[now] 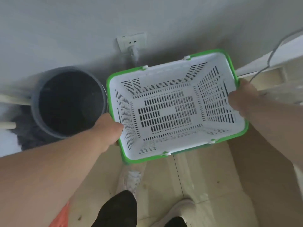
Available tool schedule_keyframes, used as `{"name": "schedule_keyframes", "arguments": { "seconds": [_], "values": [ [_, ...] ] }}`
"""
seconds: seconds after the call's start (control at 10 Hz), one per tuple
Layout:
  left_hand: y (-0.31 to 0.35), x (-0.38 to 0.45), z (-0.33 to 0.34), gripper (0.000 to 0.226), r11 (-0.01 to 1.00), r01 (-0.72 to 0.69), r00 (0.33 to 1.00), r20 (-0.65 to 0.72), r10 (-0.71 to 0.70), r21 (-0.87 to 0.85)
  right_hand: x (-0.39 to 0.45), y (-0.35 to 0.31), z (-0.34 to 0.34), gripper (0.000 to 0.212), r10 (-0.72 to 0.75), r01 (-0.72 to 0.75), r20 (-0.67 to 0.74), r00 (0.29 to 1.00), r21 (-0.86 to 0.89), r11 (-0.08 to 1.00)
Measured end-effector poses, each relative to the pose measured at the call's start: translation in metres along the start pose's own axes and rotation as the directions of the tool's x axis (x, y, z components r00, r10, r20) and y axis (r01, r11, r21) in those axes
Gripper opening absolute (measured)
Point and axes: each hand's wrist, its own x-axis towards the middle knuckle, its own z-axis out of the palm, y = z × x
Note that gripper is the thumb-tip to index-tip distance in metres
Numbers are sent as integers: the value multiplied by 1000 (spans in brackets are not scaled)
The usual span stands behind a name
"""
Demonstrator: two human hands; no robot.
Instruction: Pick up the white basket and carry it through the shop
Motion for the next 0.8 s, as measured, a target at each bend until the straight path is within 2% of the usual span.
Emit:
{"name": "schedule_keyframes", "arguments": {
  "seconds": [0.1,0.2,0.3,0.4,0.5,0.6,0.7,0.8],
  "values": [
    [14,9,-4,21,1000,-24,999,-21,24,-2,11,-9,-4,28,-3,1,-23,1000,-67,998],
    [18,22,-10,23,1000,-17,1000,-21,17,0,12,-11,-2,24,12,-17,-60,998,-68,998],
    [21,14,-13,14,999,-3,999,39,5,-50,0,-17,7,24,59,-59,-112,992,2,998],
    [21,7,-13,13,996,-24,1000,-7,23,-92,-14,-20,16,72,66,-66,-139,988,0,998],
    [31,-10,-18,30,989,-138,987,-85,134,-53,-38,-22,9,101,20,-25,-103,995,-52,998],
    [51,-51,-29,66,962,-272,957,-104,271,8,-73,-26,-15,96,-136,135,-19,990,-33,990],
    [76,-107,-49,101,898,-417,898,-90,431,142,-123,-40,-52,91,-367,364,20,930,88,927],
    [103,-191,-74,99,790,-577,792,-92,603,209,-194,-60,-110,79,-583,574,-24,812,215,790]
  ]
}}
